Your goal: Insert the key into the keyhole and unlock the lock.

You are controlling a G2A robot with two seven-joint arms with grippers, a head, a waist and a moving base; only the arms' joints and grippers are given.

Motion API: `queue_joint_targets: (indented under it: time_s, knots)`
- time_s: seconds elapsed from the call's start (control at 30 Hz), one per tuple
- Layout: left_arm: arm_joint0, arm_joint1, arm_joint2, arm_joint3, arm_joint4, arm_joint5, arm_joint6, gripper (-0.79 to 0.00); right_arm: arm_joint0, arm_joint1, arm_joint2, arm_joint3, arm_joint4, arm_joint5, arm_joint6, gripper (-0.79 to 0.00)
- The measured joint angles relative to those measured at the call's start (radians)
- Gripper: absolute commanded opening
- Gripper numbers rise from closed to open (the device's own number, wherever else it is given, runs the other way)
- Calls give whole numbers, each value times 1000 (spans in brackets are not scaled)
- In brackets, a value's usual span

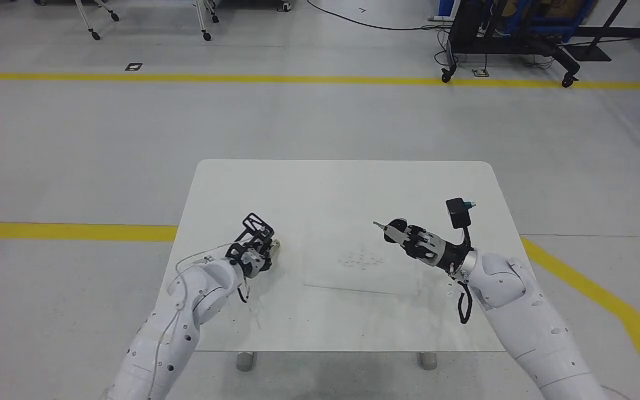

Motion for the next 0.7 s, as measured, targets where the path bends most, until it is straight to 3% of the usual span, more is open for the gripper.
queue_joint_targets:
  time_s: [0.03,0.1,0.2,0.47,0.5,0.57,0.7]
  knots:
    - [0,0,0,0,0,0,0,-763,0,0,0,0,0,0,0,-785]
    - [1,0,0,1,-1,-3,1,-606,0,0,0,0,0,0,0,-785]
    - [3,1,0,2,-7,-14,5,-483,0,0,0,0,0,0,0,-785]
    - [9,2,-3,-7,-11,-20,10,-548,0,0,0,0,0,0,0,-785]
    - [9,2,-3,-8,-11,-19,11,-566,0,0,0,0,0,0,0,-785]
    - [9,2,-1,-8,-13,-19,14,-677,0,0,0,0,0,0,0,-785]
    - [3,0,4,-7,-19,-20,15,-699,0,0,0,0,0,0,0,-785]
